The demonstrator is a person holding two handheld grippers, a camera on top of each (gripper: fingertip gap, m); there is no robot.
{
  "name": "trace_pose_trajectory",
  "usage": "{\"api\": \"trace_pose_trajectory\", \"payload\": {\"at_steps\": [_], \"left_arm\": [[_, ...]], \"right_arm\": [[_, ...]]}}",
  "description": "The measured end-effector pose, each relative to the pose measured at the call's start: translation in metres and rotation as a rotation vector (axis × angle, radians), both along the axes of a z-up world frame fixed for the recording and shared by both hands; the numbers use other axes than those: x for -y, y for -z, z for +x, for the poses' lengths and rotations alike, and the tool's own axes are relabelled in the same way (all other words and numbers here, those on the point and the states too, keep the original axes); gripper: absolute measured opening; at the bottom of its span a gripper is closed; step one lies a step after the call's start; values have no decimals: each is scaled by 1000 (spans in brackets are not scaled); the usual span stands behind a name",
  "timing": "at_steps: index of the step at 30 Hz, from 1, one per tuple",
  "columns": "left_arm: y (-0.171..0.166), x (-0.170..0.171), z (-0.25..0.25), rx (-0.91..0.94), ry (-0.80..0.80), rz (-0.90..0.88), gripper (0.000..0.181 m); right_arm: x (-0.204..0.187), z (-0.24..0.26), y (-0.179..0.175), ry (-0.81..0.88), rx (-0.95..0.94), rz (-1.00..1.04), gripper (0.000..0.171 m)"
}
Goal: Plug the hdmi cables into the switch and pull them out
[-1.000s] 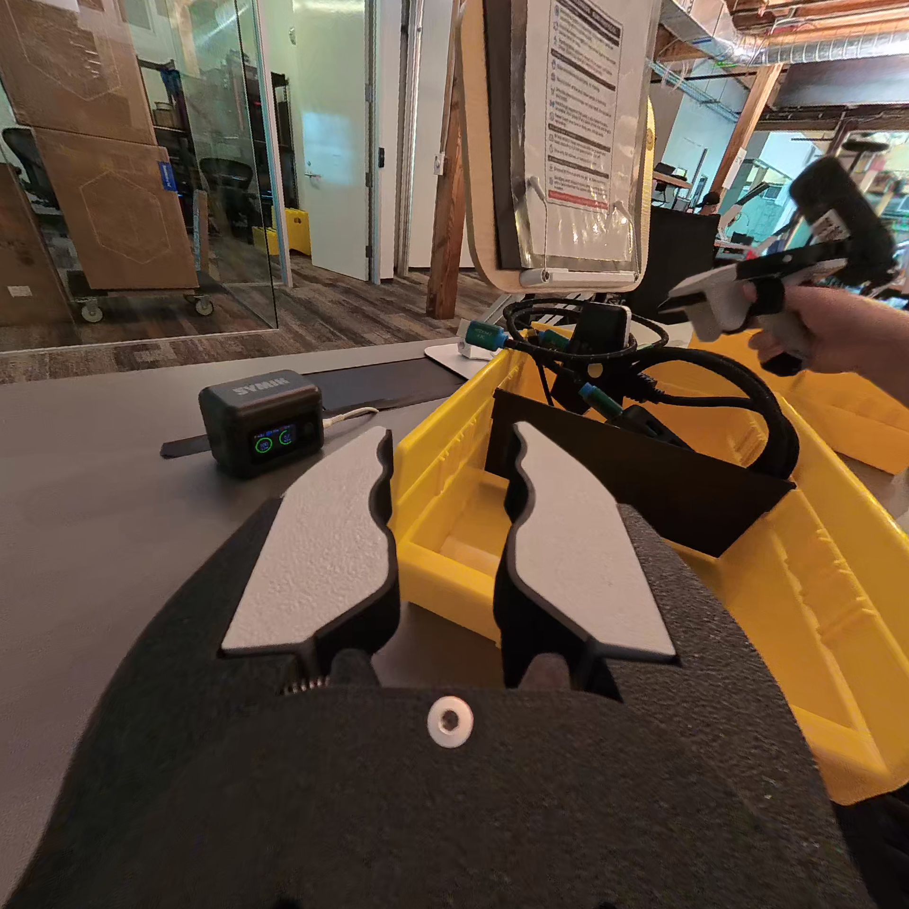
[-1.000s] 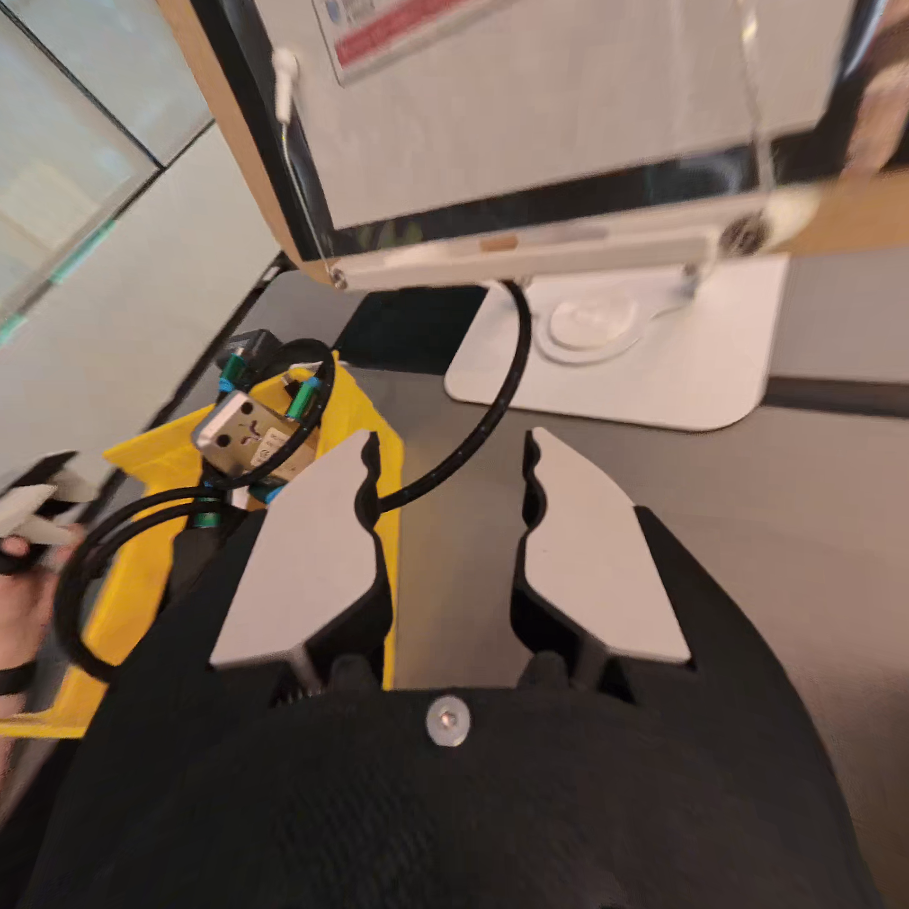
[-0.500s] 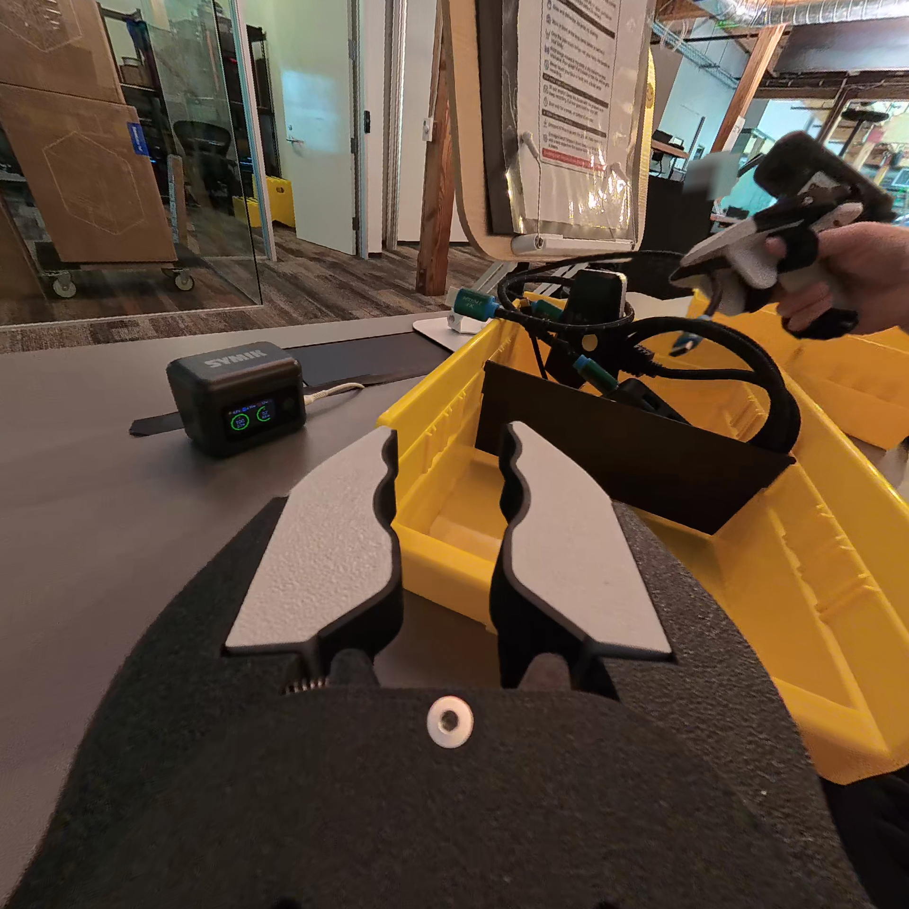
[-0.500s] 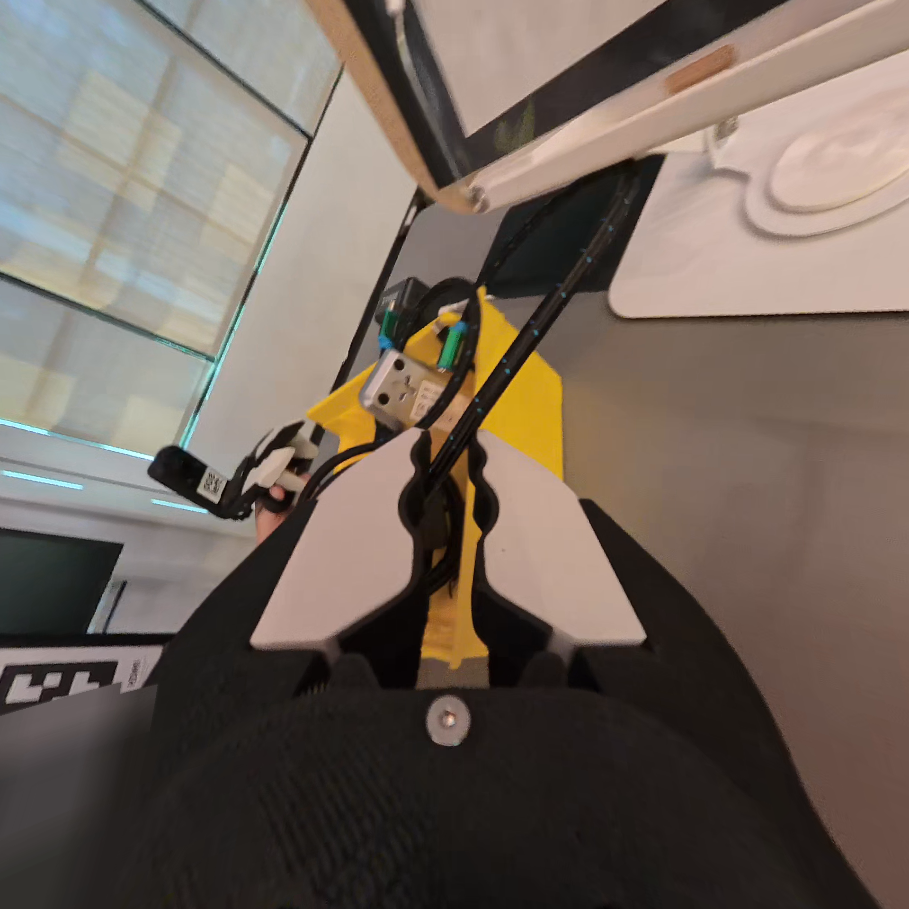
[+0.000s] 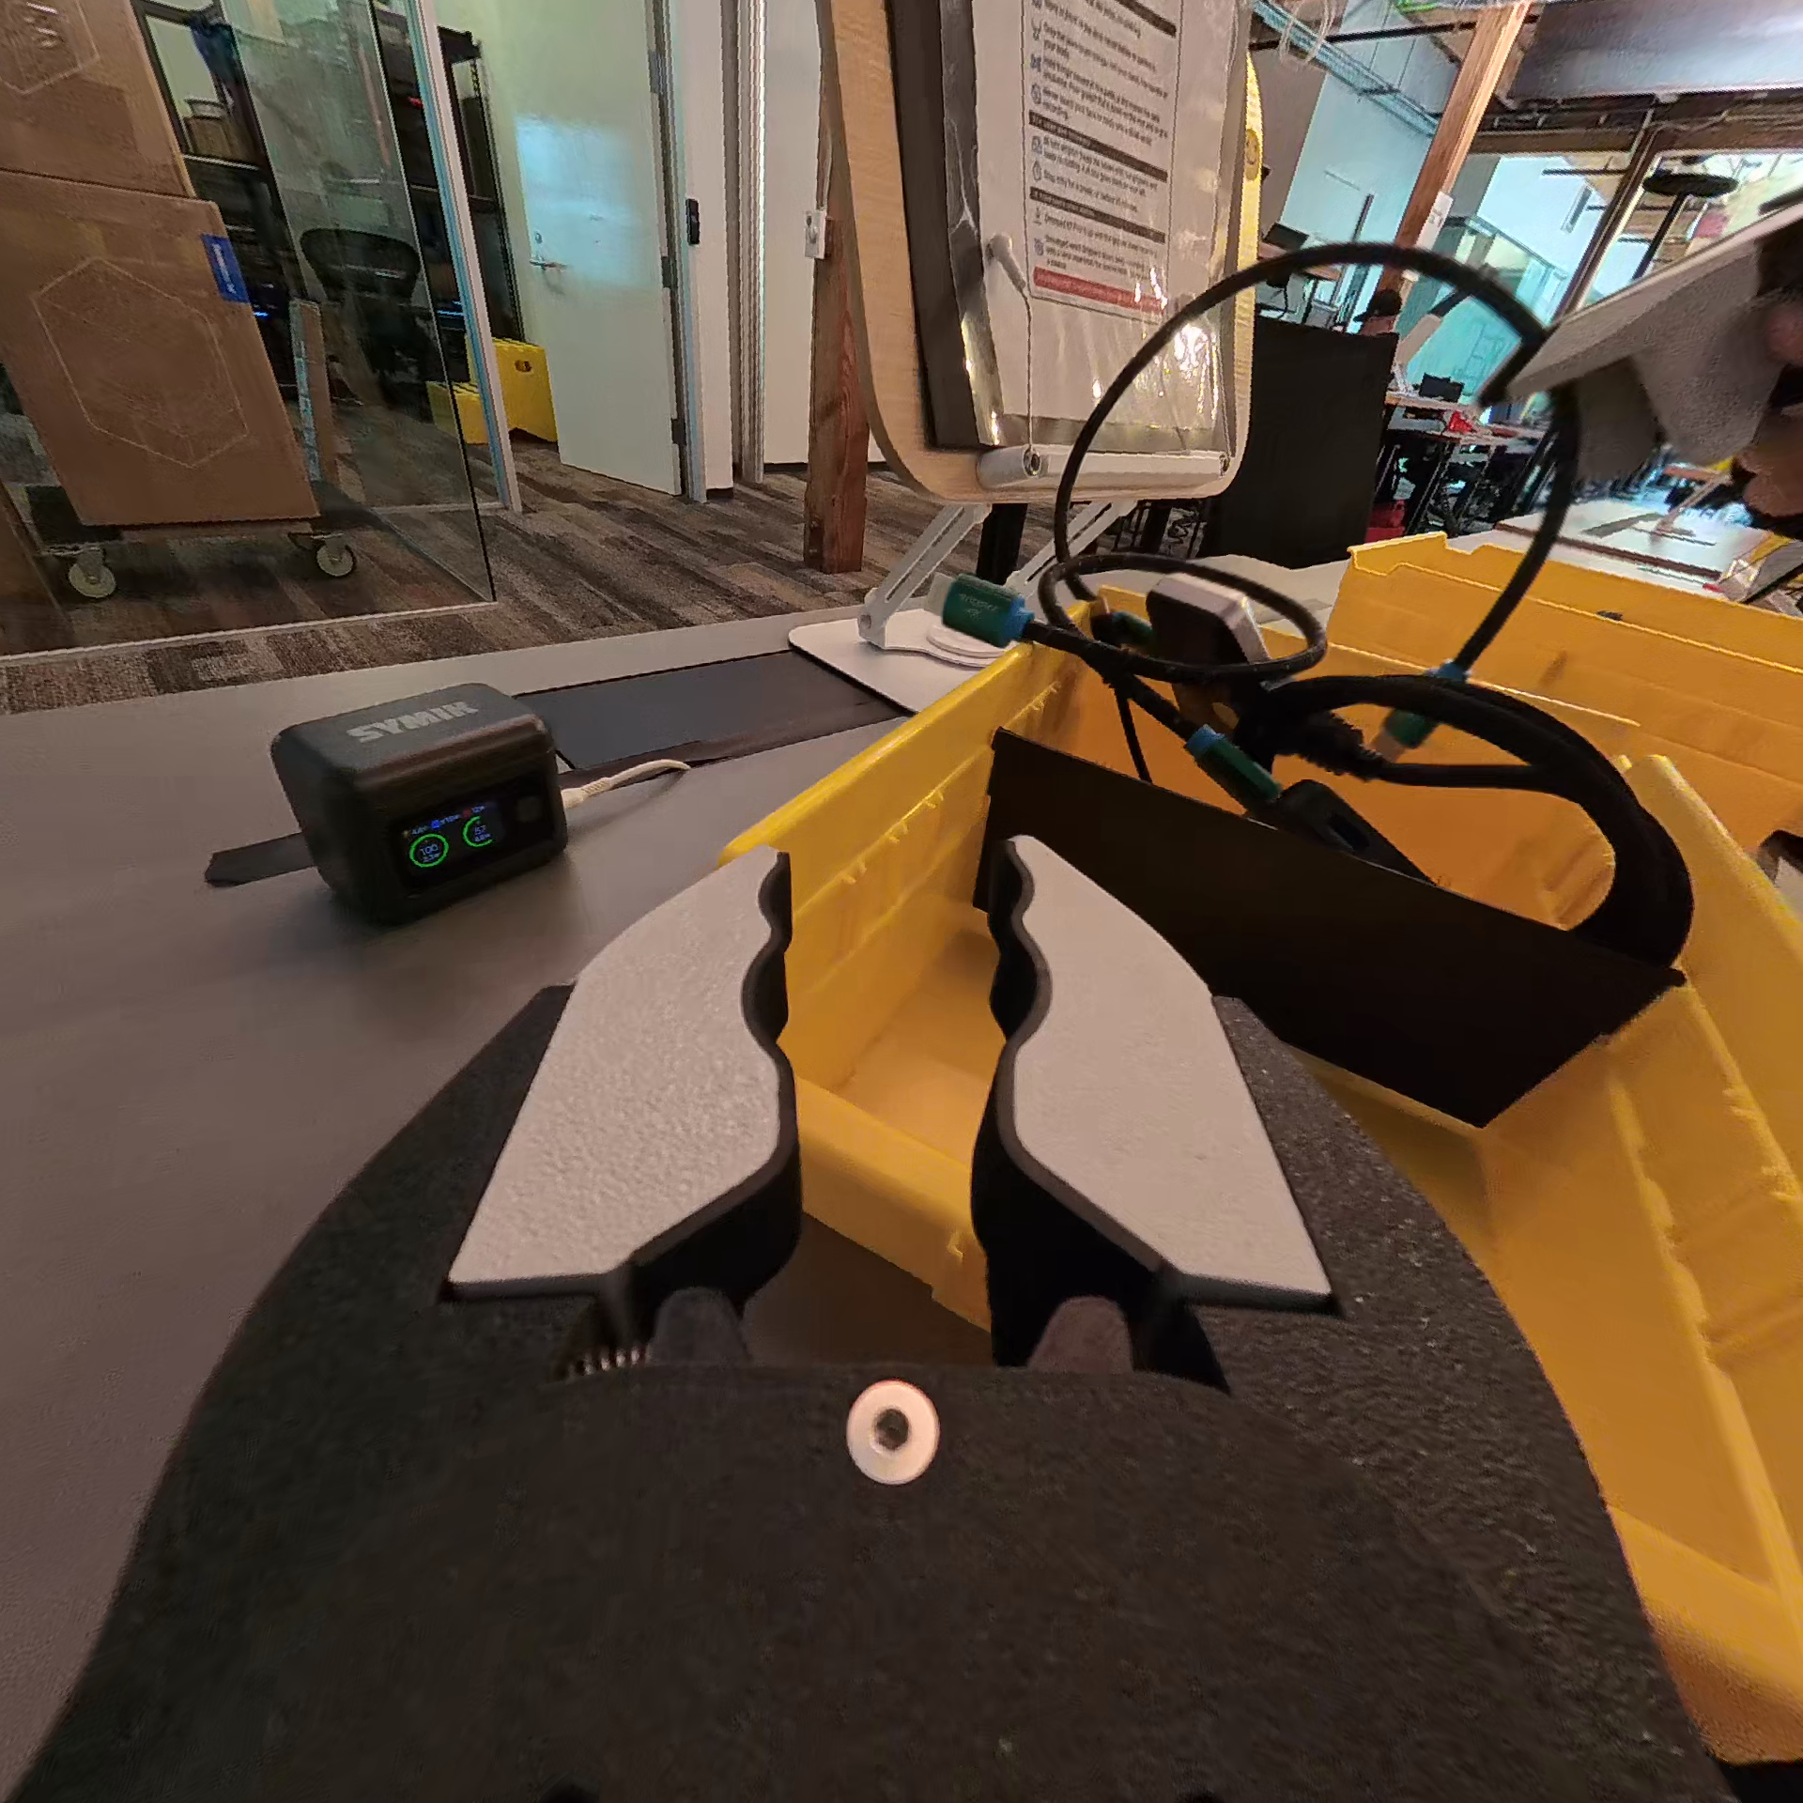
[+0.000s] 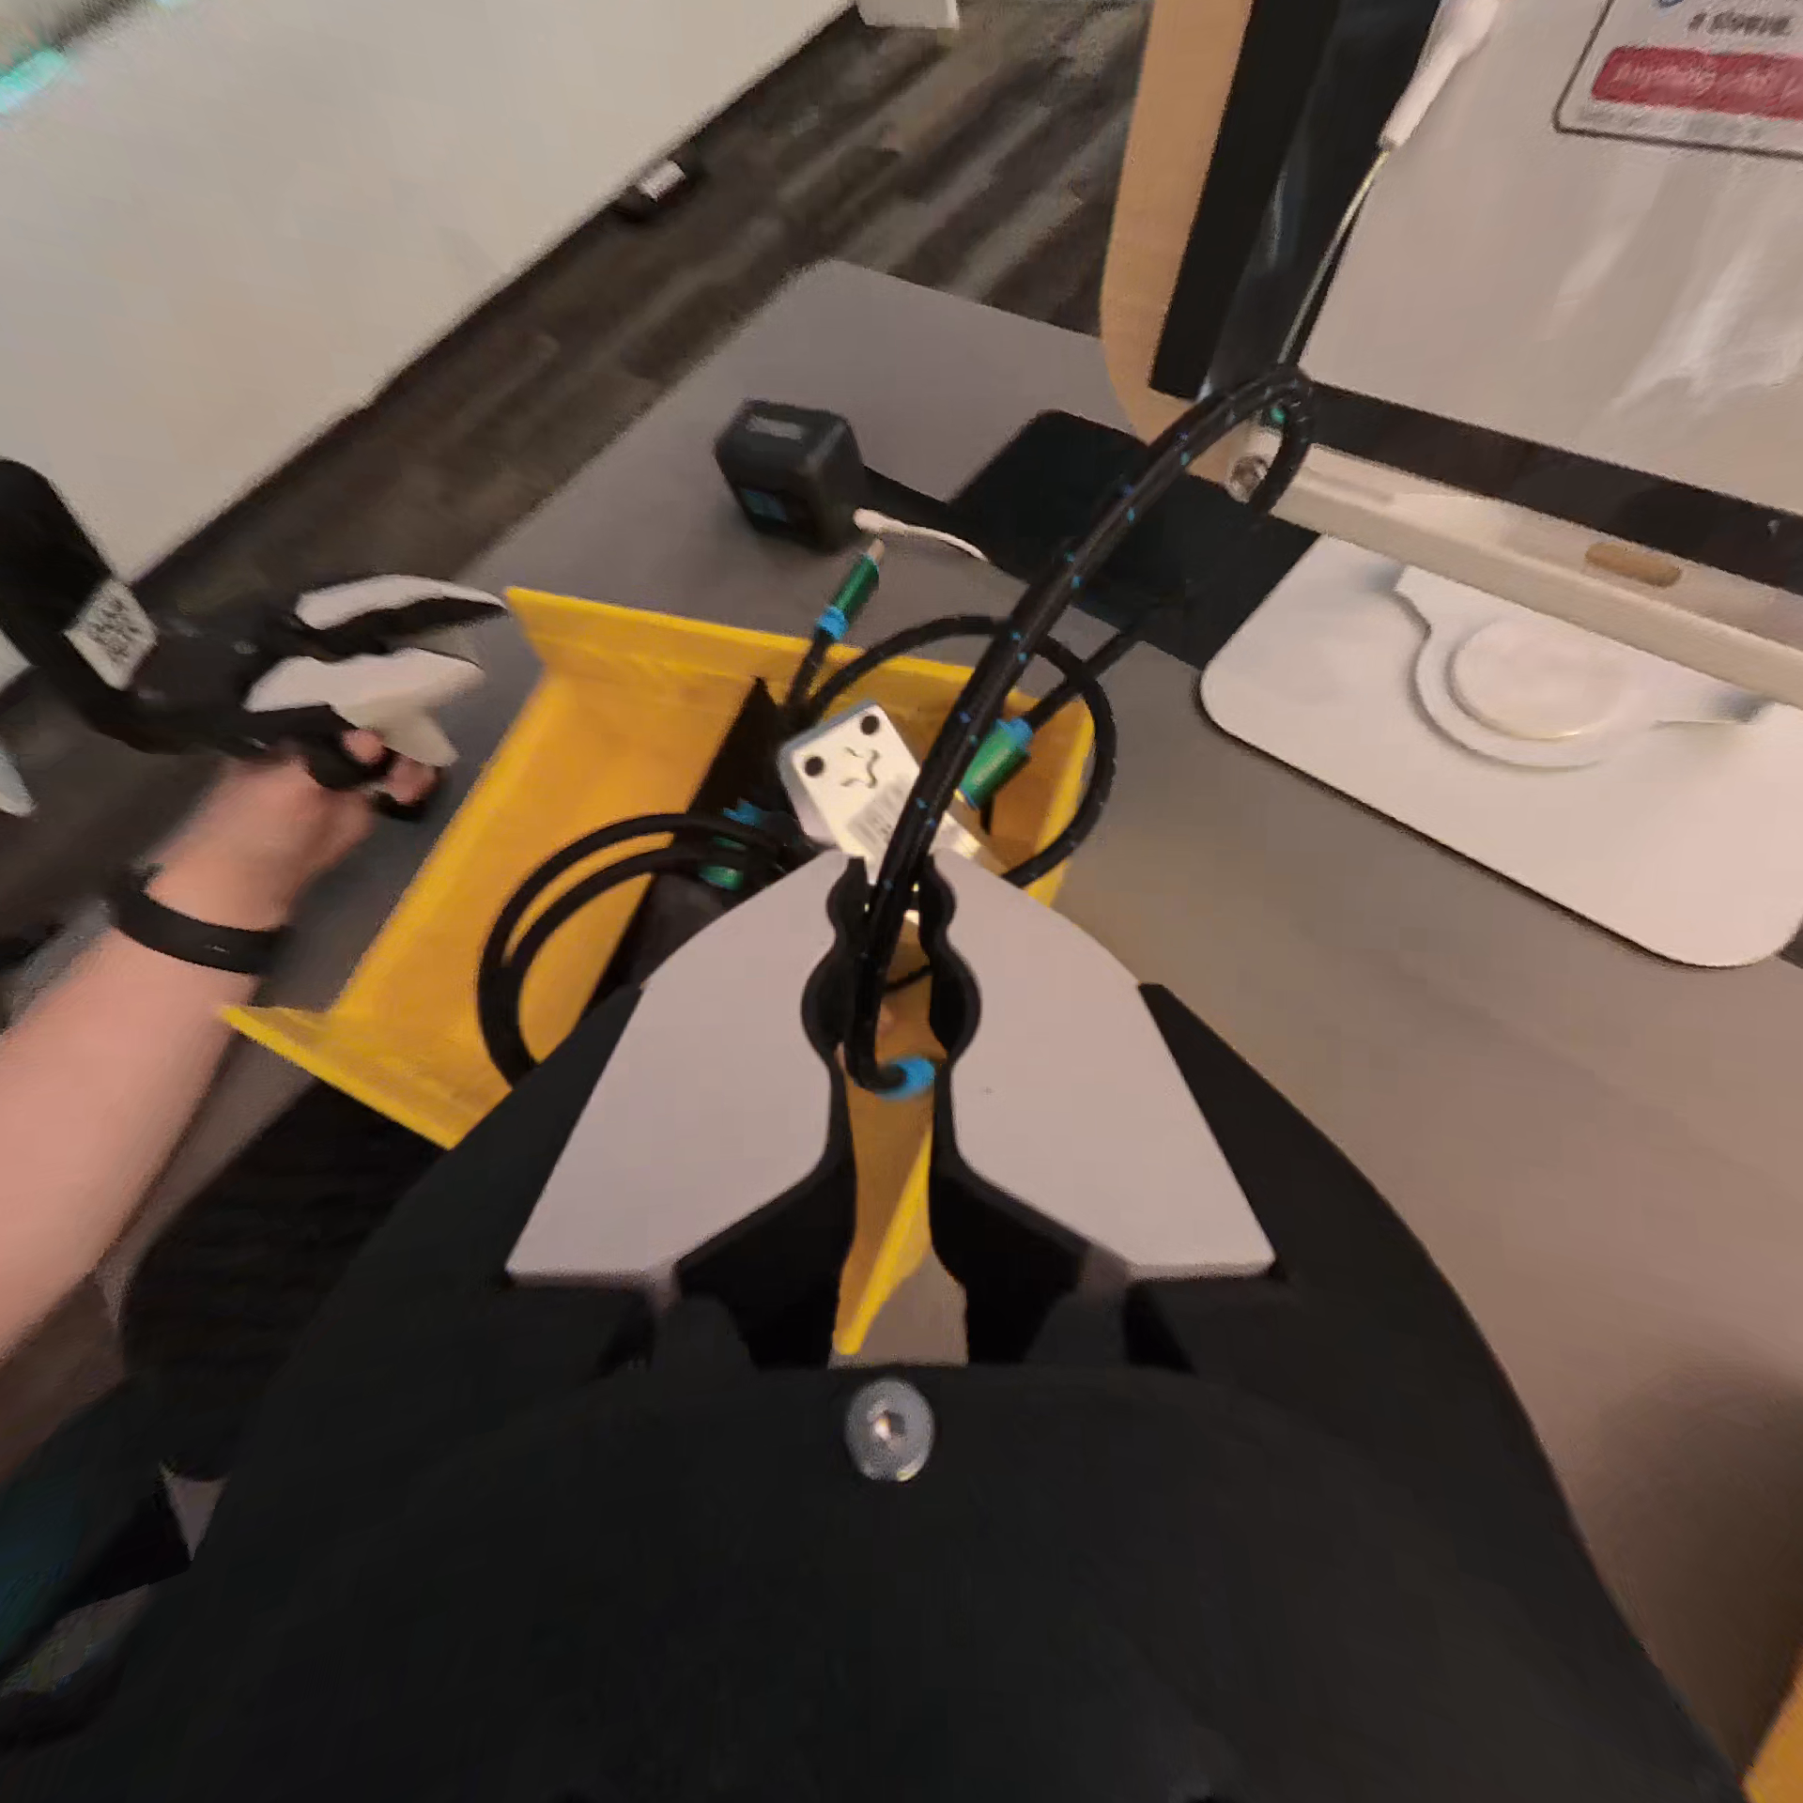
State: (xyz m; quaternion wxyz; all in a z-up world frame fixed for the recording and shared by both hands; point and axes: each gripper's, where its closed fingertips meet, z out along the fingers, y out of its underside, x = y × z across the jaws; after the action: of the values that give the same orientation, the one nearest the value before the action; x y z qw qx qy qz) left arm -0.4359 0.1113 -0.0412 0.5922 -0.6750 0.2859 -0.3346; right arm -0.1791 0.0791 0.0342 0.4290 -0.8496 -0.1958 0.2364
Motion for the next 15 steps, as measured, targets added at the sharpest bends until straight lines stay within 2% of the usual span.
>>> {"api": "trace_pose_trajectory", "payload": {"at_steps": [2,5,8,11,13,15], "left_arm": [[-1,0,0,3,1,-1,38],[-2,1,0,4,2,2,38],[-1,1,-1,3,1,1,38],[1,0,0,-7,4,-5,38],[4,0,1,-15,6,-10,38],[6,1,3,-25,12,-17,38]], "right_arm": [[-2,-3,9,-9,-24,-59,12],[1,-15,15,-41,-177,-169,9],[4,-22,26,-84,-158,-183,9],[14,-37,32,-178,37,-70,10],[17,-35,44,-191,283,-6,12],[16,-32,54,-171,414,17,13]]}}
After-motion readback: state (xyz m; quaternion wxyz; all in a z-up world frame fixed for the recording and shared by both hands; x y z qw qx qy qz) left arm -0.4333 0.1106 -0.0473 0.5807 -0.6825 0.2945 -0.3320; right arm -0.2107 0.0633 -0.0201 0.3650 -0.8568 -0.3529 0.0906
